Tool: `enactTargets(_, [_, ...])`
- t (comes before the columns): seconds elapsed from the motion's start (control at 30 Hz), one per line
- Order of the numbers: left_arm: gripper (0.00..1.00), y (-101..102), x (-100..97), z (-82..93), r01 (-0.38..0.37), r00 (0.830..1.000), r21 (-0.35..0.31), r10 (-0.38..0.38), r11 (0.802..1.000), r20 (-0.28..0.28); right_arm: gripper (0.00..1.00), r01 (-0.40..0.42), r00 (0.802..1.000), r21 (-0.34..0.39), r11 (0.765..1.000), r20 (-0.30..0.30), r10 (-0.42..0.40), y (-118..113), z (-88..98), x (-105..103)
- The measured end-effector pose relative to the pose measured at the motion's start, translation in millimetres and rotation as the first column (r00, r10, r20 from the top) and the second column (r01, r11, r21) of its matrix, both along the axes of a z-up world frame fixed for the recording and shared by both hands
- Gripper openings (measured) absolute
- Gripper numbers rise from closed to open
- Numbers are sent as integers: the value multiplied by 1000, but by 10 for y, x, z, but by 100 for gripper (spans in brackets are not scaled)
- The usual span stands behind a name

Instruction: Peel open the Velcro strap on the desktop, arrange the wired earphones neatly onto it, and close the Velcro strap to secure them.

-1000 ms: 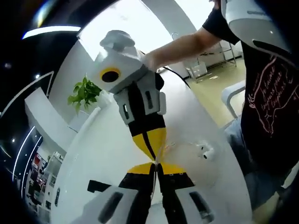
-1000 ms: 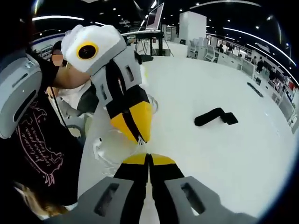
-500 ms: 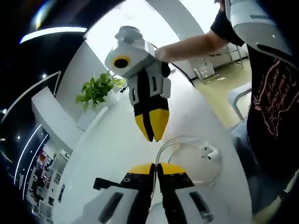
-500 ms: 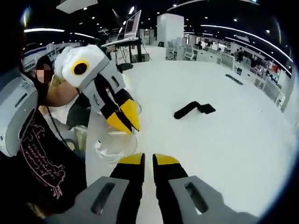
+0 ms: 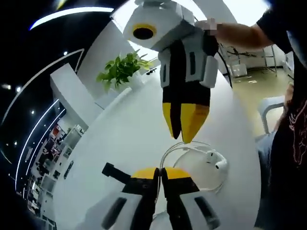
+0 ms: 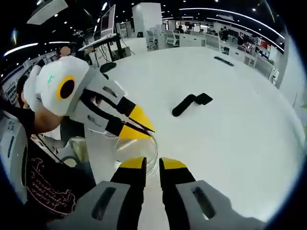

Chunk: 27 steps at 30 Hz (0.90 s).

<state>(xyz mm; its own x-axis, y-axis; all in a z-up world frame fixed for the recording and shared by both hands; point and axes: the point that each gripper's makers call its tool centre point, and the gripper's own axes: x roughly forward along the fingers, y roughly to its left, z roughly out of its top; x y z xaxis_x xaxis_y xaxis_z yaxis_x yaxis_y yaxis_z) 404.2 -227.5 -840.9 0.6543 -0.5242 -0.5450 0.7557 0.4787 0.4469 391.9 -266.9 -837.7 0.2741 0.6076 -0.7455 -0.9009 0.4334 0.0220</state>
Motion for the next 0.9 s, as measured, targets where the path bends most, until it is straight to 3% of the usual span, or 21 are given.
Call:
enactTargets(0.07, [8, 21, 29, -5, -41, 999, 3, 41, 999, -4, 13, 25, 1000, -40, 999, 15, -24, -65, -1, 89])
enactTargets(0.13, [8, 20, 40, -13, -85, 996, -28, 84, 996, -27, 12, 36, 999, 9, 999, 21, -36, -28, 97, 89])
enactTargets(0.2, [8, -25, 47, 0, -113, 992, -96, 107, 989, -67, 12, -6, 999, 42, 999, 32, 5, 84, 148, 2])
enactTargets(0.27, [8, -22, 81, 11, -138, 988, -117, 128, 983, -88, 12, -69, 996, 2, 998, 58, 68, 161, 101, -49])
enactTargets(0.4, [8, 13, 122, 3, -190, 978, -125, 177, 974, -109, 13, -96, 992, -100, 990, 70, 103, 166, -105, 33])
enactTargets(0.53, [8, -24, 70, -34, -192, 973, -131, 172, 973, -153, 13, -110, 978, -160, 981, 157, 135, 153, -155, 170])
enactTargets(0.73, [8, -22, 88, -74, -193, 970, -125, 170, 973, -172, 14, -138, 976, -160, 977, 143, 162, 194, -200, 248])
enactTargets(0.83, [8, -6, 101, -79, -195, 969, -126, 171, 973, -178, 14, -171, 980, -77, 982, 89, 177, 249, -112, 125])
enactTargets(0.9, [8, 9, 117, -71, -202, 968, -122, 179, 972, -178, 14, -180, 978, -52, 982, 99, 184, 206, 12, 115])
